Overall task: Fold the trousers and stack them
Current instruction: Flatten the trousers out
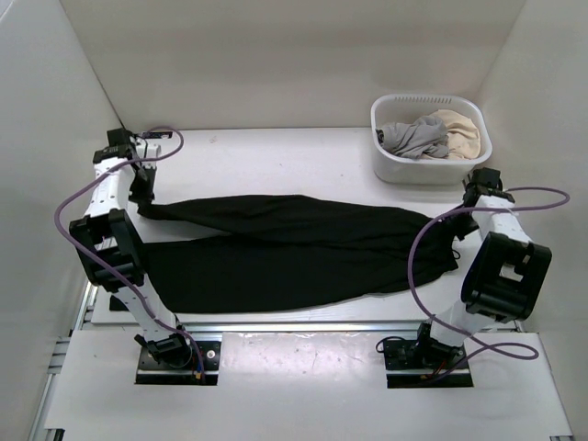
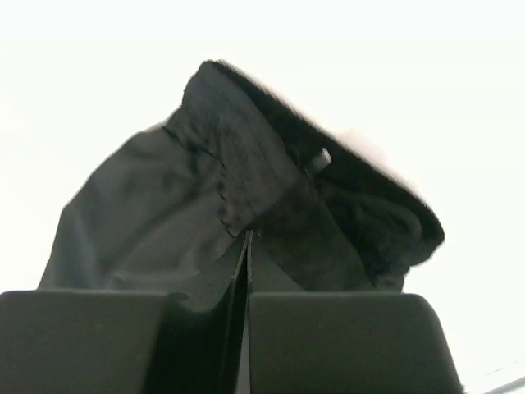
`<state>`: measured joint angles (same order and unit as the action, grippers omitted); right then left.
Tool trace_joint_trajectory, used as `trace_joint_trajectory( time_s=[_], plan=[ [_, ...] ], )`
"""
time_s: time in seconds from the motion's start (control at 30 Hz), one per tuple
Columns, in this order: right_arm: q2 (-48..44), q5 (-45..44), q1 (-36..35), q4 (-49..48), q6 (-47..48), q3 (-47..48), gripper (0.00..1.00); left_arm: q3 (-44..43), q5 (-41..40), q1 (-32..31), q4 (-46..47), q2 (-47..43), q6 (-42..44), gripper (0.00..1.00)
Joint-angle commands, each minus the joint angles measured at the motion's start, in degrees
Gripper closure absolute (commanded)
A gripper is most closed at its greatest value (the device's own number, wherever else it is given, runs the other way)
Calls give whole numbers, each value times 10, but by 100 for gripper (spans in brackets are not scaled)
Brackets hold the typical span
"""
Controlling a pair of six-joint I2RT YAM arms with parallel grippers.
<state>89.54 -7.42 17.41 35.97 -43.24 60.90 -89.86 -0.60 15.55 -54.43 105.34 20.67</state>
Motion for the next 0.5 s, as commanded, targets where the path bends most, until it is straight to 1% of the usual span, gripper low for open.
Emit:
trace_joint_trajectory(
  time_s=[0.0, 0.07, 0.2, 0.3, 0.37, 0.43, 0.47],
  plan=[
    [25, -16, 10, 9, 22, 37, 100, -72, -30, 3, 5, -18, 17, 86],
    [19, -16, 17, 9, 27, 37, 100, -94, -30, 3, -4, -12, 22, 86],
    [-49, -43, 17, 15, 46, 62, 100, -137, -80, 3, -20, -7, 29, 86],
    [-90, -51, 43, 25, 46, 76, 100, -148, -105, 8, -34, -22, 50, 86],
    [-102, -37, 49, 31, 51, 68, 100, -135, -105, 8, -42, -32, 55, 86],
    [-102, 34, 49, 13, 66, 48, 99, -97, -73, 8, -48, -42, 55, 86],
    [-102, 65, 49, -7, 66, 37, 89, -86, -64, 8, -48, -49, 55, 86]
  ],
)
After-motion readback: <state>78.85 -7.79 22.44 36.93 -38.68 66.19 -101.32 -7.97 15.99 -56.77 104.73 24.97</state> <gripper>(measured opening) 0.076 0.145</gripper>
